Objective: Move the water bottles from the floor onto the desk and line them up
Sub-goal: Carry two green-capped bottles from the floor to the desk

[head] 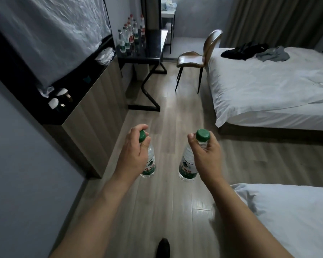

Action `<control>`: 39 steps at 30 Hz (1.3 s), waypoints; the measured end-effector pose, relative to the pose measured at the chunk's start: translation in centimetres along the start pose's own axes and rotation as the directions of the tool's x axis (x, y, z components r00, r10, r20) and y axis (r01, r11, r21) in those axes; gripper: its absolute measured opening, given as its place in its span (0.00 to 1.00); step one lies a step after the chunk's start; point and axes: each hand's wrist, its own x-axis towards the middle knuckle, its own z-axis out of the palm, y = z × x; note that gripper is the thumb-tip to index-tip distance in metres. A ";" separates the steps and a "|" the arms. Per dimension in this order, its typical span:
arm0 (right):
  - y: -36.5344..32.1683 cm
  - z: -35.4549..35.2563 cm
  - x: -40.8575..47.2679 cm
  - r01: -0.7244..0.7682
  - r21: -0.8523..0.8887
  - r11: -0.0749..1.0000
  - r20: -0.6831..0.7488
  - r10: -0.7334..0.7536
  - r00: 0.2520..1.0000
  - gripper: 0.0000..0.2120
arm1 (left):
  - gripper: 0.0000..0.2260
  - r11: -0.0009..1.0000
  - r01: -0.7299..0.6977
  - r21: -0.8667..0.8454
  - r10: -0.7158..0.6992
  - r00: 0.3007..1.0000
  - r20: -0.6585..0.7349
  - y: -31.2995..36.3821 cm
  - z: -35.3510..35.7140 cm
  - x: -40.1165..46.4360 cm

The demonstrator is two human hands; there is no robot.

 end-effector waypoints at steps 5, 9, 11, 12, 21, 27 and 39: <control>-0.2 1.3 6.5 0.000 -0.005 1.000 -0.008 0.000 1.000 0.11 | 0.14 0.998 -0.051 -0.034 0.051 0.999 -0.004 -0.8 1.9 8.1; 0.9 1.8 11.2 0.017 -0.003 1.000 -0.065 -0.017 0.998 0.10 | 0.13 0.996 -0.067 -0.059 0.068 0.997 0.025 -1.2 4.1 12.9; 1.9 2.0 13.7 0.023 0.010 1.000 -0.075 -0.022 0.997 0.10 | 0.12 0.996 -0.049 -0.080 0.051 0.998 0.028 -1.7 5.5 15.1; 2.5 2.1 15.0 0.025 0.014 1.000 -0.078 -0.024 0.997 0.10 | 0.12 0.995 -0.035 -0.095 0.037 0.999 0.020 -2.1 6.2 16.3; 7.4 2.8 31.6 0.057 0.033 0.998 -0.095 -0.053 0.994 0.12 | 0.14 0.996 -0.007 -0.086 0.007 1.000 -0.001 -4.9 14.5 30.7; 8.9 2.9 43.4 0.039 0.032 0.999 -0.096 -0.035 0.995 0.13 | 0.15 0.996 -0.049 -0.072 0.048 0.999 -0.021 -4.9 19.1 41.4; 15.3 6.7 61.6 0.009 0.009 1.000 -0.074 -0.009 0.997 0.10 | 0.12 0.990 0.035 -0.135 -0.037 0.999 -0.010 -10.1 26.5 59.1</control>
